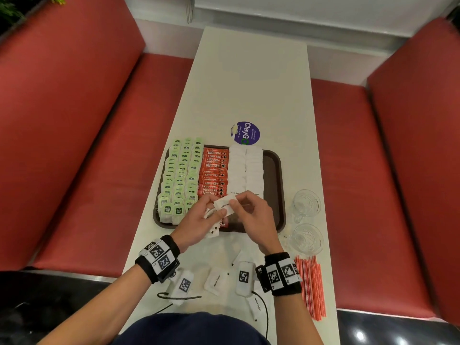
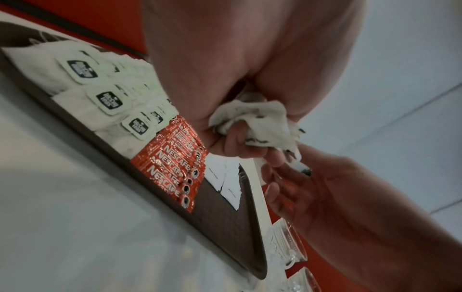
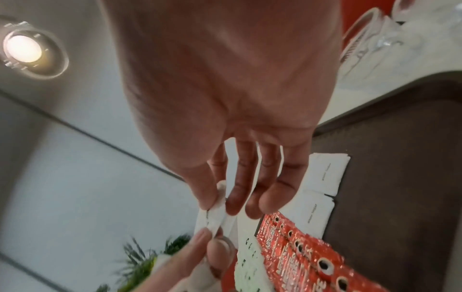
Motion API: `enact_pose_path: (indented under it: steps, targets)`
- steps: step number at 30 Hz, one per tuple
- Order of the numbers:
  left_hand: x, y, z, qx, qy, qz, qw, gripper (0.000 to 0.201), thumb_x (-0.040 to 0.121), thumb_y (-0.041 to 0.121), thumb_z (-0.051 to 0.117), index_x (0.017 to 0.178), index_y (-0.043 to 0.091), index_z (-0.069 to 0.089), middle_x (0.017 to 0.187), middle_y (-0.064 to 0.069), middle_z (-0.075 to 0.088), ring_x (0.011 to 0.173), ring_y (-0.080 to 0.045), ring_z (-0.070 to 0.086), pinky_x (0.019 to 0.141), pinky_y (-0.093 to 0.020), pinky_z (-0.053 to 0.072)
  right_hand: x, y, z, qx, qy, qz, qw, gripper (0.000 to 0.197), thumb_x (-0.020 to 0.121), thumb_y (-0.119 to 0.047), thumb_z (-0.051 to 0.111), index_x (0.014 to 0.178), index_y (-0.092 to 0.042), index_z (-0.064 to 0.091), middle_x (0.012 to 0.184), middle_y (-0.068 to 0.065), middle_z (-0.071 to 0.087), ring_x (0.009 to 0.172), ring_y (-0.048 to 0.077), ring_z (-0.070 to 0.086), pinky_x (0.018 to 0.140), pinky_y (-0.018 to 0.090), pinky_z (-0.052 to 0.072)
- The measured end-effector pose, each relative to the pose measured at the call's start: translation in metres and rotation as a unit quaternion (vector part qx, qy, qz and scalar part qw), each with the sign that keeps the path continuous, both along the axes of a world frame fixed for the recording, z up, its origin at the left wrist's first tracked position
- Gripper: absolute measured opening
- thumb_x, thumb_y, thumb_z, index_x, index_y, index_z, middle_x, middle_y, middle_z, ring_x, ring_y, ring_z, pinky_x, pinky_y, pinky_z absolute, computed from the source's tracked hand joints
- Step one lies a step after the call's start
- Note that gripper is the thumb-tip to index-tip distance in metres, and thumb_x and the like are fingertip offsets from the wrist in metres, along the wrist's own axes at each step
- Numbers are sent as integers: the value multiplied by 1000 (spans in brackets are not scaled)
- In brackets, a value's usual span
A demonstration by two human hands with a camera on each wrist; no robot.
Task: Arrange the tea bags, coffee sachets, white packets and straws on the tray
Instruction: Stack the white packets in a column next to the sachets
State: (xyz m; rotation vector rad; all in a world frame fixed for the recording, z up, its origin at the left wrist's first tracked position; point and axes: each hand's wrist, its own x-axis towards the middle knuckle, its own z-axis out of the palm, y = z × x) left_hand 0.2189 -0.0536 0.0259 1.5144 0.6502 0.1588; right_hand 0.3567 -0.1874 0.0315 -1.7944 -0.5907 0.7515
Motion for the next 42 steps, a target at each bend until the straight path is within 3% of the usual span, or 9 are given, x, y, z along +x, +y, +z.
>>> enact_pose_path:
  steps: [5,9,14,16,20,25,30,36,42]
  targets:
    - [-1,6,1,-33,-25,1,999,26,105,32,70,125,15,64,99,-13,79,94,-32,70,85,-41,48,-3,-3,8,79,168,-26,982,17,107,-22,71,116,-7,73,104,15,81,84,32,79,74,35,61]
    - [-1,10,5,-48,-31,27,998,20,108,32,64,125,22,68,94,-7,77,93,-19,70,80,-29,52,-1,-4,3,116,161,-61,978,18,104,-21,75,117,-9,74,96,16,75,80,26,68,84,45,58]
    - [-4,16,16,-225,-37,58,972,34,108,39,57,133,18,70,100,-17,73,71,-16,58,58,-23,45,6,-11,9,129,62,7,990,12,105,-18,73,115,-15,78,88,0,66,79,24,64,76,38,57]
    - [0,19,18,-189,-34,62,979,26,104,33,67,121,16,77,106,-9,76,72,-15,60,63,-23,47,6,-12,10,119,26,60,991,13,106,-16,72,117,-19,79,99,2,73,90,28,71,83,44,62]
    - [4,23,16,-44,-29,57,997,12,95,23,82,107,23,83,112,1,77,113,-17,69,99,-34,52,3,-16,8,108,99,30,989,17,110,-8,61,118,-10,76,118,6,77,107,33,77,95,55,64]
    - [6,19,8,67,-13,35,997,17,93,24,85,106,34,83,108,6,78,111,-12,69,104,-35,51,-5,-12,-6,86,116,-37,989,21,94,-17,87,109,-11,74,107,10,79,97,37,79,92,62,64]
    - [4,12,4,17,-6,107,994,24,99,21,77,121,31,76,105,6,82,119,-8,68,103,-29,46,7,-12,-24,79,120,-81,986,23,89,-12,90,102,-14,70,105,10,79,99,33,79,95,59,63]
    - [-9,23,-11,-125,42,160,978,30,111,38,56,116,15,75,91,-9,72,81,-20,64,63,-25,49,28,-7,-70,-39,-5,-175,984,23,91,-22,89,96,-35,71,97,-8,78,87,12,78,92,42,65]
    - [-17,29,-12,-227,44,184,955,32,112,28,55,124,2,68,105,-12,64,82,-21,64,60,-28,47,30,21,-90,-67,-106,-111,986,23,94,-15,84,96,-30,68,97,-12,74,81,10,72,80,24,57]
